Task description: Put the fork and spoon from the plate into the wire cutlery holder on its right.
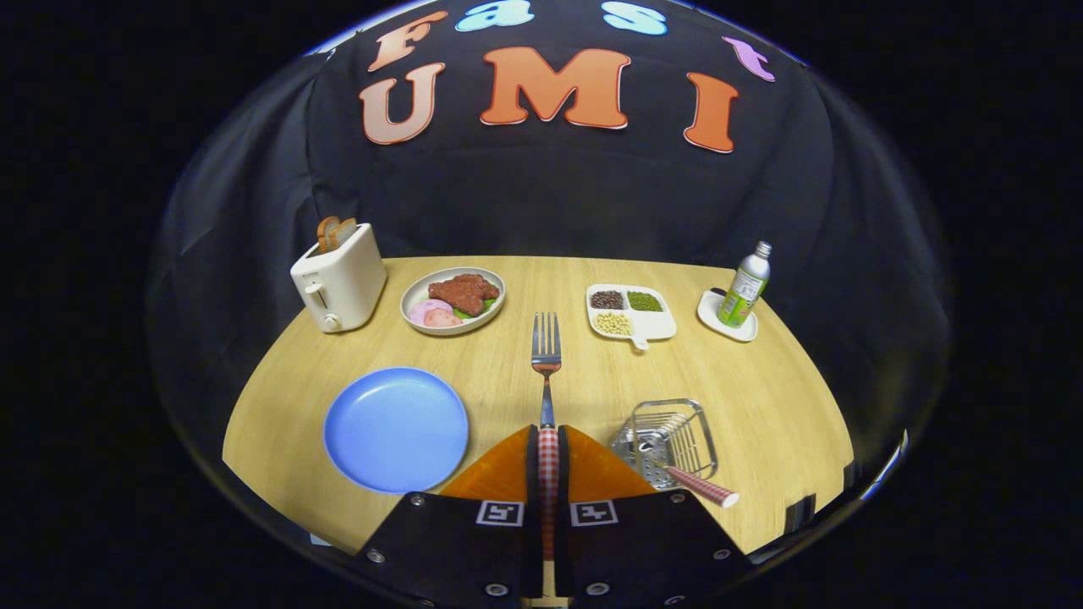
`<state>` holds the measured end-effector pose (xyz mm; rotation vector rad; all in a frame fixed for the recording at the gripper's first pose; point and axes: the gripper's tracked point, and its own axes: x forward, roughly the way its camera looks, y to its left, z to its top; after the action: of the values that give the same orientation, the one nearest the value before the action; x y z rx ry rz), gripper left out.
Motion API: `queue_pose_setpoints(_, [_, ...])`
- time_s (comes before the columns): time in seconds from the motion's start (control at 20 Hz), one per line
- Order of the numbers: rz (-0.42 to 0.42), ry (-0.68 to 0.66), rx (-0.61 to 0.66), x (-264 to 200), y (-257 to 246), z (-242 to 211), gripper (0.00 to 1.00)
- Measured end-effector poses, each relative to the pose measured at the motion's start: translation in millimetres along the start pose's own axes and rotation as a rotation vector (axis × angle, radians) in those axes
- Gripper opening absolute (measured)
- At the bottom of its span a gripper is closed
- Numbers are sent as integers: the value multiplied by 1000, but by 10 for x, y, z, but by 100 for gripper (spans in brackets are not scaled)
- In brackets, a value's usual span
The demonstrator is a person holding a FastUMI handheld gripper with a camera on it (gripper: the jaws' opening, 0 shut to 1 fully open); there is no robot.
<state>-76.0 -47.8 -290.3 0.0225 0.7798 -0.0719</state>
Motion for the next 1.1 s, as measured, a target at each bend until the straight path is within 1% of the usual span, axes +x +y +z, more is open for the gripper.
queue_pose_setpoints(0.3, [-54,18,15,-101,-582,-39,6])
queue_pose_setpoints(0.55, [-79,99,10,-145,-935,-265,6])
queue_pose_setpoints(0.7, [-57,157,-31,-167,-995,-356,6])
queue_pose_setpoints(0.85, [-12,201,-72,-181,-977,-293,6])
queue_pose_setpoints(1.1, [64,383,-127,-255,-971,-307,5])
